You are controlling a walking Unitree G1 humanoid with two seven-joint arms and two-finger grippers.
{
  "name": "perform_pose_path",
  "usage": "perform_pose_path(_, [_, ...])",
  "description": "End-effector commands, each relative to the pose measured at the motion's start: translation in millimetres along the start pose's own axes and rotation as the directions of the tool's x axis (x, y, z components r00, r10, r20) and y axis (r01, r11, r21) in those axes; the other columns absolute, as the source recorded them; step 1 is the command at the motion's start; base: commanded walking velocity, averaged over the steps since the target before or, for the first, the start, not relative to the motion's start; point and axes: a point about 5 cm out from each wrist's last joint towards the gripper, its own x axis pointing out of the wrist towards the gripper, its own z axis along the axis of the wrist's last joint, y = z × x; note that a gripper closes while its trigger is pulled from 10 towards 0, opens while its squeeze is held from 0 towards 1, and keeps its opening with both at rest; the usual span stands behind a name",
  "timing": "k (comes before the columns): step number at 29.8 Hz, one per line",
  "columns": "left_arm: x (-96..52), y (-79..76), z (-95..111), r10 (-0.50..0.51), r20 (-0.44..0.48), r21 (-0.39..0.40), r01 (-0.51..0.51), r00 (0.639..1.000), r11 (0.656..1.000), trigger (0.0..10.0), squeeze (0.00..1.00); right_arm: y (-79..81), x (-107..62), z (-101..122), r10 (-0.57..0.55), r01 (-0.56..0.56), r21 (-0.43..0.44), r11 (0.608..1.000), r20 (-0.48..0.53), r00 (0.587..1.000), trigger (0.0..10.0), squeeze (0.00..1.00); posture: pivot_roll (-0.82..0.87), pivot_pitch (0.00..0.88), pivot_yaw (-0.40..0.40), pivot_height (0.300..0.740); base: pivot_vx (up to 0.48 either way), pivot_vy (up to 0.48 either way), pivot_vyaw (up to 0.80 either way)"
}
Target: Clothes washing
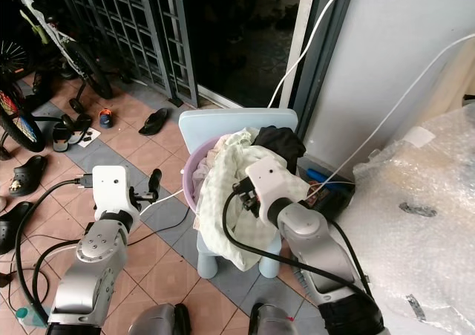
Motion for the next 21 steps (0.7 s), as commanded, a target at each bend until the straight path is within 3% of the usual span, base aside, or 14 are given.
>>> perform_pose_path(1, [-4.0, 3.1, 0, -0.005, -0.014, 0.007, 0.005, 1.000, 1.000, 10.0, 0.00, -8.7, 1.8, 1, -0.061, 0.061, 0.032, 0.998, 0.005, 0.998, 10.0, 1.00, 0.02, 0.149, 0.038, 0.740, 0.000, 0.000, 0.00])
perform_pose_path(14, [-17.0, 10.6, -3, -0.004, -0.047, 0.018, 0.005, 0.999, 1.000, 10.0, 0.00, -34.5, 16.5, -4, -0.213, 0.211, 0.141, 0.967, -0.004, 0.977, 10.0, 1.00, 0.05, 0.184, 0.049, 0.740, 0.000, 0.000, 0.00])
perform_pose_path(21, [-15.0, 10.0, -1, -0.013, -0.047, 0.013, 0.013, 0.999, 1.000, 10.0, 0.00, -44.0, 18.5, -3, -0.267, 0.262, 0.145, 0.954, 0.016, 0.963, 10.0, 1.00, 0.05, 0.179, 0.051, 0.740, 0.281, 0.000, 0.00])
